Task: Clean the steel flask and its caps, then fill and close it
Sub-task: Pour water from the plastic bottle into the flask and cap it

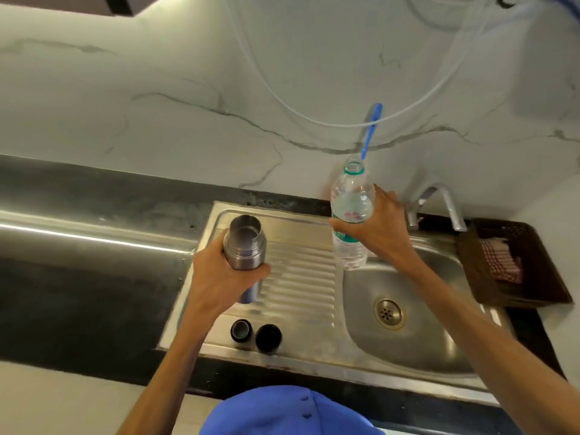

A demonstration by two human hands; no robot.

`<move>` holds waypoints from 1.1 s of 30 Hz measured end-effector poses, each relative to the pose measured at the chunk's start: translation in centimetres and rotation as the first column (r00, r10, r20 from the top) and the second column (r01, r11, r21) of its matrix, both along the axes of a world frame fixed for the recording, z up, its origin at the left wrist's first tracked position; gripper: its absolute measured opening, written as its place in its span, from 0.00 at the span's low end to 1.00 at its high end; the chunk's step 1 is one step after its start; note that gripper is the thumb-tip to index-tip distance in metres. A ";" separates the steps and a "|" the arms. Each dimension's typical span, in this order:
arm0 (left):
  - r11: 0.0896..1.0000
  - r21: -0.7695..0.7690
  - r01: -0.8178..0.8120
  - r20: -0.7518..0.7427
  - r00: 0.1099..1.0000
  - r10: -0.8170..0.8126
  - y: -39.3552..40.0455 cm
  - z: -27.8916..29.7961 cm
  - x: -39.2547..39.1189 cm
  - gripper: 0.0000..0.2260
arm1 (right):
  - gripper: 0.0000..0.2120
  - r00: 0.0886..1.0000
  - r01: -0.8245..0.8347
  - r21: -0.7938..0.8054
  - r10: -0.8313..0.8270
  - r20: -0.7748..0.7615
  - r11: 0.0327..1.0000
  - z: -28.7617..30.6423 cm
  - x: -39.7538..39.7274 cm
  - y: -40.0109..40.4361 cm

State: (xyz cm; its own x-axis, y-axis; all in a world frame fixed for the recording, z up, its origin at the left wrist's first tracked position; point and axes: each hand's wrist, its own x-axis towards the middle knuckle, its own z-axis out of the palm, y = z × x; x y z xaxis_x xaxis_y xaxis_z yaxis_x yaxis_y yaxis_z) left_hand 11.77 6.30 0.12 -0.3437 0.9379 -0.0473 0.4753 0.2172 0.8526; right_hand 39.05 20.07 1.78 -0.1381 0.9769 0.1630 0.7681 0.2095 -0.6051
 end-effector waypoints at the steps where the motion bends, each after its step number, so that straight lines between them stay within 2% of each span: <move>1: 1.000 -0.001 -0.017 0.005 1.000 0.017 -0.1 0.0 -1.2 0.27 | 0.37 0.998 0.001 -0.067 -0.005 -0.070 0.998 -0.9 -1.2 0.6; 3: 0.998 -0.008 -0.059 0.009 0.998 0.059 -0.3 -0.3 -4.0 0.27 | 0.36 0.978 -0.032 -0.179 -0.006 -0.208 0.983 -2.9 -4.0 2.0; 5: 0.996 -0.005 -0.090 -0.003 0.996 0.090 -0.3 -0.7 -6.6 0.27 | 0.33 0.964 -0.057 -0.222 -0.004 -0.265 0.973 -4.9 -6.8 3.7; 8: 0.992 0.000 -0.122 -0.008 0.992 0.122 -0.3 -1.0 -9.5 0.26 | 0.31 0.976 -0.033 -0.245 -0.022 -0.218 0.969 -8.2 -10.6 6.6; 13: 0.983 -0.001 -0.183 0.007 0.983 0.183 -0.3 -1.9 -13.0 0.23 | 0.35 0.974 0.011 -0.279 -0.074 -0.215 0.960 -13.2 -14.9 11.5; 17: 0.978 -0.004 -0.210 0.009 0.978 0.210 -0.1 -2.7 -14.5 0.24 | 0.32 0.970 0.051 -0.297 -0.118 -0.212 0.954 -13.9 -17.0 12.7; 25: 0.975 0.002 -0.223 0.019 0.975 0.223 0.6 -3.6 -15.8 0.25 | 0.33 0.953 0.095 -0.286 -0.170 -0.251 0.953 -15.0 -17.7 13.6; 30: 0.975 -0.004 -0.223 0.018 0.975 0.223 0.8 -3.7 -16.0 0.25 | 0.38 0.962 0.125 -0.259 -0.181 -0.202 0.958 -16.5 -17.1 12.5; 33: 0.973 -0.026 -0.229 0.016 0.973 0.230 0.6 -3.6 -16.1 0.25 | 0.40 0.961 0.127 -0.301 -0.193 -0.200 0.945 -17.0 -17.2 12.1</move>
